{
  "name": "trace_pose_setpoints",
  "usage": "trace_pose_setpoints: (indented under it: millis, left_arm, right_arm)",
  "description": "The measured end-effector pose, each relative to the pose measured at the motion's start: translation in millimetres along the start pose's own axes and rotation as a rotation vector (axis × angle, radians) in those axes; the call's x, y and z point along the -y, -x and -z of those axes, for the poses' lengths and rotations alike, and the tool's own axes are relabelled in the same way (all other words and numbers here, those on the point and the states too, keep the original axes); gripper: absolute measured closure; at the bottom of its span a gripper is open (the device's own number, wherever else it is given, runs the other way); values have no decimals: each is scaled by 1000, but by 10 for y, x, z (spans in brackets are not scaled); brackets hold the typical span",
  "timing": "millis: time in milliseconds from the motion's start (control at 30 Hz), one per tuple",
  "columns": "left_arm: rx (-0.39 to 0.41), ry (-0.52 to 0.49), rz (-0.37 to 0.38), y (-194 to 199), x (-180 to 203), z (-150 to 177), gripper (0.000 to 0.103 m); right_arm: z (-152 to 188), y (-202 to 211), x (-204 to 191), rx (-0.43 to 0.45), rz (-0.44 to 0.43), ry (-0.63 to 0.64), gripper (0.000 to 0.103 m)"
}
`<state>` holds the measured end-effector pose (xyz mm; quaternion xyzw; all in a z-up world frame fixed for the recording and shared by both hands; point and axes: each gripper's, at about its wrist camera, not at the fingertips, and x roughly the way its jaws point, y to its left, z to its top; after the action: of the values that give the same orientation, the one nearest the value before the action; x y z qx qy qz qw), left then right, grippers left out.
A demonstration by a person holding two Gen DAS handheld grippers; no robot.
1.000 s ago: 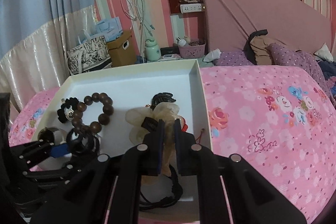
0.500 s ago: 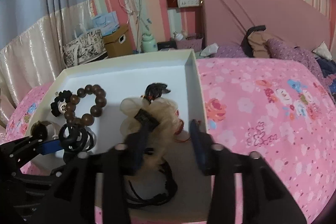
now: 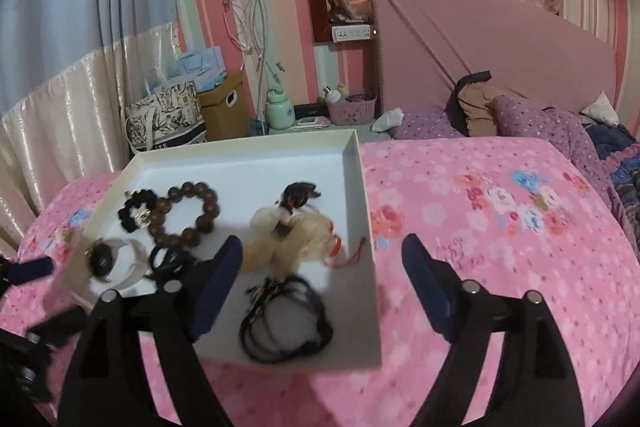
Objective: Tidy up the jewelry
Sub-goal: 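Open both tools in the tray and withdraw them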
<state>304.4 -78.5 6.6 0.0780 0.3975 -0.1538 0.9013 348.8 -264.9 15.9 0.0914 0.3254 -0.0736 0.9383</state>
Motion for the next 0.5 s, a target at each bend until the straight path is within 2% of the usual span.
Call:
trace_pose_setpoints:
  millis: [33,133,200,367,500]
  left_arm:
    - [6,11,-5,76,-48,28,10]
    - [3,51,-4,296,-200,169,6]
    - [-1,74,-5,419,-276,275,5]
    - [-13,93,-14,573,-332,546,3]
    - [-43,83,-36,509,-290,751,3]
  right_arm:
    - [17,42,-20,-4,-1,0,11]
    - [108,280,-149,-3,7,27,9]
    - [193,461,-231,-1,17,51,3]
    - [532,764,-401,-40,1,99,2]
    - [825,893,-470,-80,-39,123,2]
